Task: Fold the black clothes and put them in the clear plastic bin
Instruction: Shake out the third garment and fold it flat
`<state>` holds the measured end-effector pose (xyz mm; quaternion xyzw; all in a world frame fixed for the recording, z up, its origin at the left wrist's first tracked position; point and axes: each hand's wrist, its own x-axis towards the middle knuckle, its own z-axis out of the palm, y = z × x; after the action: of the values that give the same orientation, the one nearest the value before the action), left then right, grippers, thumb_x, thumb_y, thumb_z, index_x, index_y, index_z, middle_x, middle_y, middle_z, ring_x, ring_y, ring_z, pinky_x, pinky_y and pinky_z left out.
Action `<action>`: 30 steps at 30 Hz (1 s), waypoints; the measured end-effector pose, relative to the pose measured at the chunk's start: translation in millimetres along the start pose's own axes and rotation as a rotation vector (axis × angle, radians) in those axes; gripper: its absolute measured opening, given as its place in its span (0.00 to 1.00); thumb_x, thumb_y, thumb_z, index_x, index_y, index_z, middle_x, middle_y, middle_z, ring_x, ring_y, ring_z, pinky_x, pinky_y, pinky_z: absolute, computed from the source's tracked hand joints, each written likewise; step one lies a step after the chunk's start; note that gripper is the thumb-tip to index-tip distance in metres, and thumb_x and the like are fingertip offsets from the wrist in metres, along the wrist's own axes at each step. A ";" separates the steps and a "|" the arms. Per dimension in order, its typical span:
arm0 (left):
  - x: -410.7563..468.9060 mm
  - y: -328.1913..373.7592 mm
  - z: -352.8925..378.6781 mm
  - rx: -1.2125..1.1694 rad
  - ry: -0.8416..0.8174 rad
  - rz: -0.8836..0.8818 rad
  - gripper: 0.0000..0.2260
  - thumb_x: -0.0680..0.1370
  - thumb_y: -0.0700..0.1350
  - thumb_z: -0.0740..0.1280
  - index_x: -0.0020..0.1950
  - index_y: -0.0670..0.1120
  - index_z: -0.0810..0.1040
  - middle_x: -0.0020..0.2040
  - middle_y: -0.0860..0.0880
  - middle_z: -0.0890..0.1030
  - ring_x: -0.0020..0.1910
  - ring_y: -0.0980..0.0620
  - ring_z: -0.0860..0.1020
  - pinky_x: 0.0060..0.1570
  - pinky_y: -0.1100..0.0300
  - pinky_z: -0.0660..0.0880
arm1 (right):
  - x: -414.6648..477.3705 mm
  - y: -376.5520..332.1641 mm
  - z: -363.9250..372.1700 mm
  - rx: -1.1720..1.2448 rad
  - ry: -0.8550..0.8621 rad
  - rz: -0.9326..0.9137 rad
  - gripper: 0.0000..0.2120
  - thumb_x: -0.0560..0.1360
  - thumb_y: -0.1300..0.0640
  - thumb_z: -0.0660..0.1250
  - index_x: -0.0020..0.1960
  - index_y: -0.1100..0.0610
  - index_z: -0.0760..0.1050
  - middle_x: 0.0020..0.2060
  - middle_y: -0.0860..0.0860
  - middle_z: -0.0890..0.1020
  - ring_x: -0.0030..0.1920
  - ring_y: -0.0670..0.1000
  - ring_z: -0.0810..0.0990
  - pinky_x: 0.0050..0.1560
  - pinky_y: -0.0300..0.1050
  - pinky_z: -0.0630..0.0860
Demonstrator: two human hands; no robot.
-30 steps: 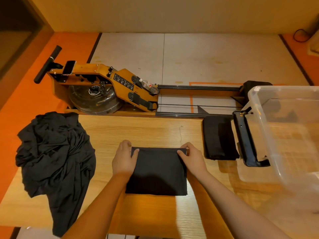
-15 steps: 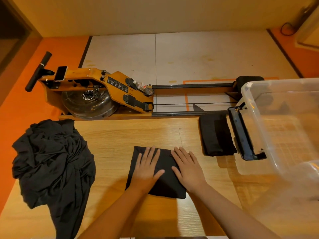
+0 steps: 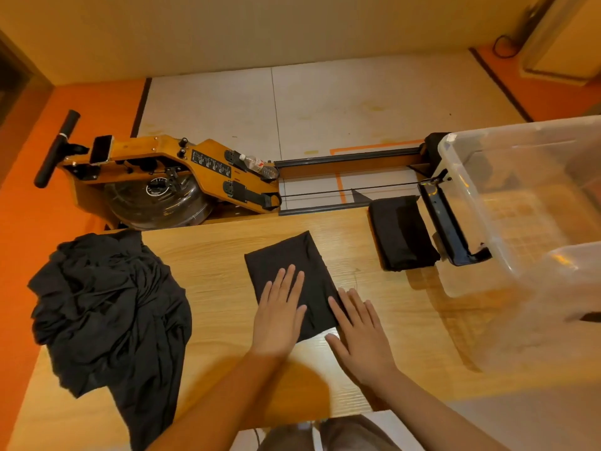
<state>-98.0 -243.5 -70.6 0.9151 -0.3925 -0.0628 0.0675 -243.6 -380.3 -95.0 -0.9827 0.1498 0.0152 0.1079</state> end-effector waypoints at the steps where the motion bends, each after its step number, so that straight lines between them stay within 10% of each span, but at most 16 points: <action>1: -8.1 2.6 4.2 -0.006 -0.001 0.010 0.27 0.81 0.53 0.54 0.78 0.47 0.54 0.78 0.47 0.57 0.78 0.48 0.53 0.76 0.50 0.53 | 3.9 -0.3 -3.7 -0.003 0.010 -0.027 0.30 0.80 0.42 0.56 0.78 0.52 0.55 0.78 0.51 0.56 0.78 0.53 0.48 0.75 0.52 0.47; 7: -44.3 -5.2 29.6 0.016 -0.139 0.001 0.29 0.83 0.58 0.44 0.79 0.44 0.51 0.78 0.43 0.60 0.78 0.46 0.51 0.73 0.50 0.49 | 29.4 -12.2 -5.9 -0.046 -0.047 -0.294 0.29 0.80 0.42 0.55 0.77 0.52 0.58 0.77 0.50 0.58 0.78 0.52 0.52 0.74 0.53 0.49; 30: -81.7 -23.1 31.6 0.013 -0.186 0.192 0.43 0.76 0.72 0.49 0.78 0.39 0.56 0.79 0.41 0.56 0.78 0.46 0.51 0.72 0.50 0.49 | -8.4 -20.2 7.9 -0.010 -0.154 -0.307 0.48 0.72 0.24 0.50 0.79 0.58 0.51 0.78 0.53 0.51 0.78 0.51 0.43 0.75 0.52 0.44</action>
<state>-142.8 -170.7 -100.6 0.8639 -0.4833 -0.1382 0.0304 -245.5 -357.3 -98.0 -0.9905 -0.0107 0.0745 0.1152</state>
